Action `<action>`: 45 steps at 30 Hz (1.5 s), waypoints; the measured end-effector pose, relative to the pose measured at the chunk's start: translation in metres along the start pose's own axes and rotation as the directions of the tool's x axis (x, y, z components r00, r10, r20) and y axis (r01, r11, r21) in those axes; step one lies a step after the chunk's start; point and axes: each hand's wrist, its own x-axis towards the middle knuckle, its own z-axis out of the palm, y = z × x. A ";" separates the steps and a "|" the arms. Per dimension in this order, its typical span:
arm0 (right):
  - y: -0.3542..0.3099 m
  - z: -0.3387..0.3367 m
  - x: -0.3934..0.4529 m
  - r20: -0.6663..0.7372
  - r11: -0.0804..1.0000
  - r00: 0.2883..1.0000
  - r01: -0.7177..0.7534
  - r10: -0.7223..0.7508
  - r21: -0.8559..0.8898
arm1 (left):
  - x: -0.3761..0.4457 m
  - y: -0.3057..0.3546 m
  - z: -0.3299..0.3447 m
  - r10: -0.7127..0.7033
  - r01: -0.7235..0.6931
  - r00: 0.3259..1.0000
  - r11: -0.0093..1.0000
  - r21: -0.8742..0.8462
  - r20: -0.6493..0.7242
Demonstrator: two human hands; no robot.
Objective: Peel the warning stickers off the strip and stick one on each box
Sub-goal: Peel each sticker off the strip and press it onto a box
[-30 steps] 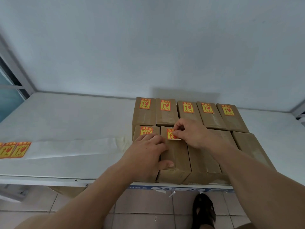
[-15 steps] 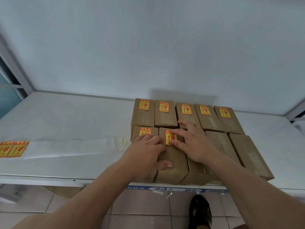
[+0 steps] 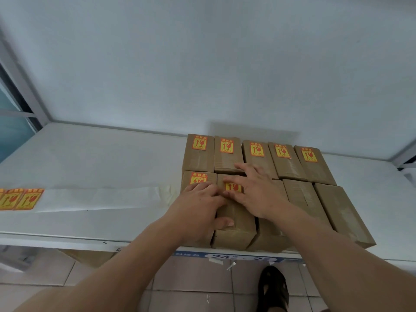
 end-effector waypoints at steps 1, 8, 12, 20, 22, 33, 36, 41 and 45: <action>0.000 0.000 0.000 0.001 1.000 1.000 -0.006 0.006 0.004 | 0.000 -0.001 0.000 -0.002 0.002 1.000 1.000 0.003 -0.001; 0.005 -0.001 0.000 0.027 0.998 0.999 -0.024 0.022 0.066 | 0.001 0.000 -0.004 -0.005 0.005 1.000 1.000 0.008 0.029; 0.018 -0.008 -0.009 0.026 0.995 0.998 -0.060 0.058 0.085 | 0.000 -0.001 -0.004 -0.011 0.011 1.000 1.000 0.019 0.028; 0.020 -0.006 -0.007 0.051 0.996 0.996 -0.071 0.068 0.053 | -0.001 -0.001 -0.002 0.015 -0.015 1.000 1.000 0.000 0.003; 0.018 -0.009 -0.007 0.053 0.997 0.997 -0.059 0.056 0.054 | -0.005 -0.003 -0.005 0.023 -0.024 0.999 1.000 -0.011 -0.034; -0.081 -0.012 0.029 -0.110 0.908 0.915 0.359 -0.388 -0.218 | -0.075 -0.098 -0.033 -0.183 0.275 0.911 0.937 0.213 -0.369; -0.121 0.001 0.047 -0.078 0.871 0.887 0.425 -0.455 -0.248 | -0.104 -0.129 -0.036 -0.270 0.374 0.879 0.901 0.219 -0.393; -0.185 0.028 0.075 -0.017 0.832 0.856 0.496 -0.516 -0.248 | -0.149 -0.177 -0.040 -0.402 0.509 0.814 0.841 0.183 -0.420; -0.232 0.052 0.100 0.030 0.811 0.837 0.537 -0.546 -0.232 | -0.181 -0.215 -0.041 -0.536 0.621 0.732 0.778 0.089 -0.421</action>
